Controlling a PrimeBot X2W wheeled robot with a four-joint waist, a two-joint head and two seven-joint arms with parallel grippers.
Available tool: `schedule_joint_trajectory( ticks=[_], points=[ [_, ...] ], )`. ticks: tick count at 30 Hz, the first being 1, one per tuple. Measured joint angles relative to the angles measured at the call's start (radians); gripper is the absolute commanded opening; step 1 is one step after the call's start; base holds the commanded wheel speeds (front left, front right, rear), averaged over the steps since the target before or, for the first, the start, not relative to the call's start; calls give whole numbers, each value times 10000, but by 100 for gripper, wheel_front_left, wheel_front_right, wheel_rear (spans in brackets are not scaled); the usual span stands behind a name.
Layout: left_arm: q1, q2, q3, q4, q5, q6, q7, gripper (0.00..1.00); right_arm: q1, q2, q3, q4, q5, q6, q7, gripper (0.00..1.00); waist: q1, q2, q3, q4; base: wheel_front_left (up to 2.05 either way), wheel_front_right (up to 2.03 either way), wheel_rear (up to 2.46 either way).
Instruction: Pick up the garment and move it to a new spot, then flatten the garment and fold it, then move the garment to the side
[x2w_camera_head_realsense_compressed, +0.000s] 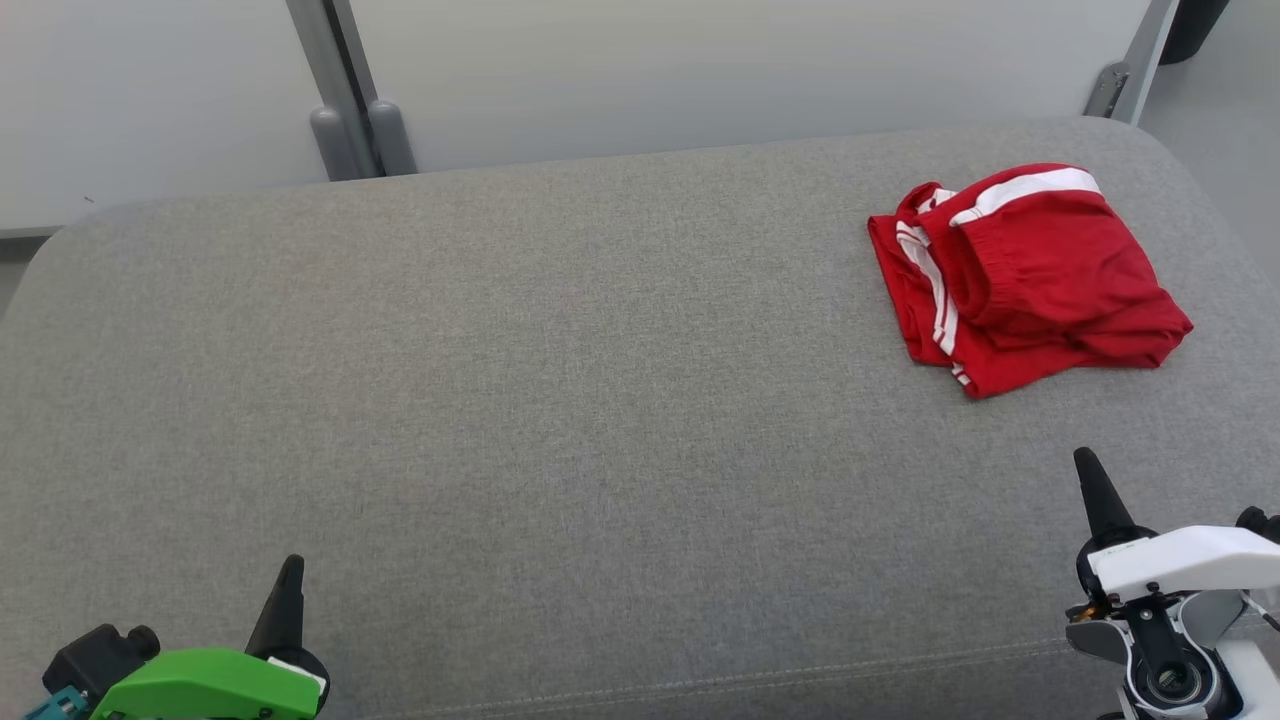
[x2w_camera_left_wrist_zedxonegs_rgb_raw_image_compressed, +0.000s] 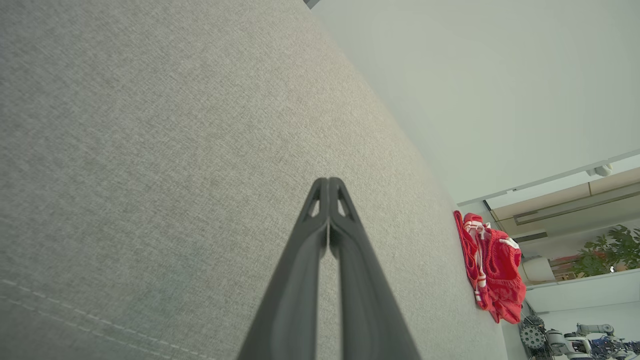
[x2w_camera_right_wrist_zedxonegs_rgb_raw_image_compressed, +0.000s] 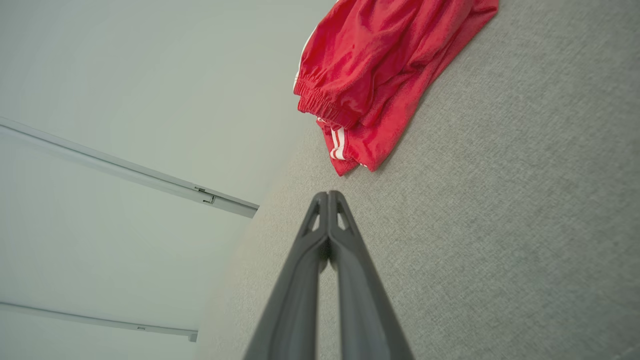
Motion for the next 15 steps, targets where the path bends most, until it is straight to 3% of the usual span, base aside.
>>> schedule_joint_trajectory(
  ticks=[15],
  points=[
    [-402,-226,506,314,-1672,-366,424,0,-210,393,-635,15,1708,355,520,0,0,0,-10,-47,0,0,0]
  ],
)
